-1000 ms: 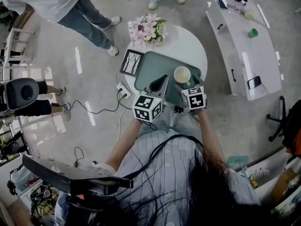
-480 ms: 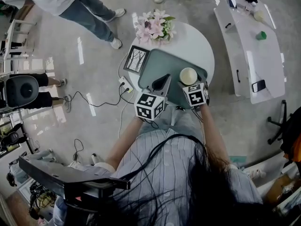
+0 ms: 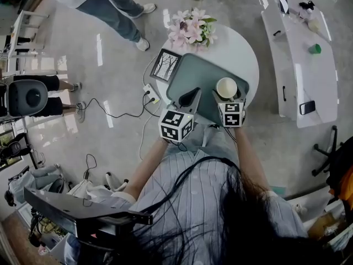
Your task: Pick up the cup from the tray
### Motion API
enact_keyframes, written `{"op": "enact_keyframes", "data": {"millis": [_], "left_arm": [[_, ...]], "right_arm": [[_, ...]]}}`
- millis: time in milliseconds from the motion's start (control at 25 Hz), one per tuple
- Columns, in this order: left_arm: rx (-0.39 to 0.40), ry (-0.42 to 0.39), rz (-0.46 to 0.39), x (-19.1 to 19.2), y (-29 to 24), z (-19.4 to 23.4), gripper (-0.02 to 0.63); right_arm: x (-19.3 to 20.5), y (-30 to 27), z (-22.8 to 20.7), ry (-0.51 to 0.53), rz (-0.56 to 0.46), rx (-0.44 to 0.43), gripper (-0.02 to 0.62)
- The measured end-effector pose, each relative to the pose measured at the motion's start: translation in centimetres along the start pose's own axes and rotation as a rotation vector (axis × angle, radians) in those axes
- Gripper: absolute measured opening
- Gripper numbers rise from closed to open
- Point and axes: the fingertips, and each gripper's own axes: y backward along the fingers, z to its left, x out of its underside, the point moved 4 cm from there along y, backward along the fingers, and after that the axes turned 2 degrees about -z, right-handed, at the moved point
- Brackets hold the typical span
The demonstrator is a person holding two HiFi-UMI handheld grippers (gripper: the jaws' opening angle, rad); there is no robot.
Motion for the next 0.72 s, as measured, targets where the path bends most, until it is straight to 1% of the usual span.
{"op": "enact_keyframes", "data": {"millis": [80, 200, 400, 520, 720], "left_arm": [[-0.006, 0.001, -0.004, 0.0, 0.2, 0.1, 0.015], [-0.016, 0.005, -0.01, 0.0, 0.6, 0.3, 0.015], [-0.025, 0.005, -0.025, 0.2, 1.3, 0.1, 0.015], [-0.029, 0.006, -0.032, 0.4, 1.8, -0.1, 0.015], [-0.03, 0.002, -0.048, 0.5, 2.5, -0.7, 0.015]], "right_arm": [[-0.2, -0.2, 0.0, -0.013, -0.003, 0.02, 0.41], [-0.3, -0.3, -0.1, -0.013, 0.019, 0.027, 0.41], [-0.1, 0.1, -0.1, -0.014, 0.049, 0.007, 0.41], [-0.4, 0.8, 0.1, -0.034, 0.033, -0.005, 0.41], [-1.8, 2.6, 1.0, -0.036, -0.014, -0.025, 0.41]]}}
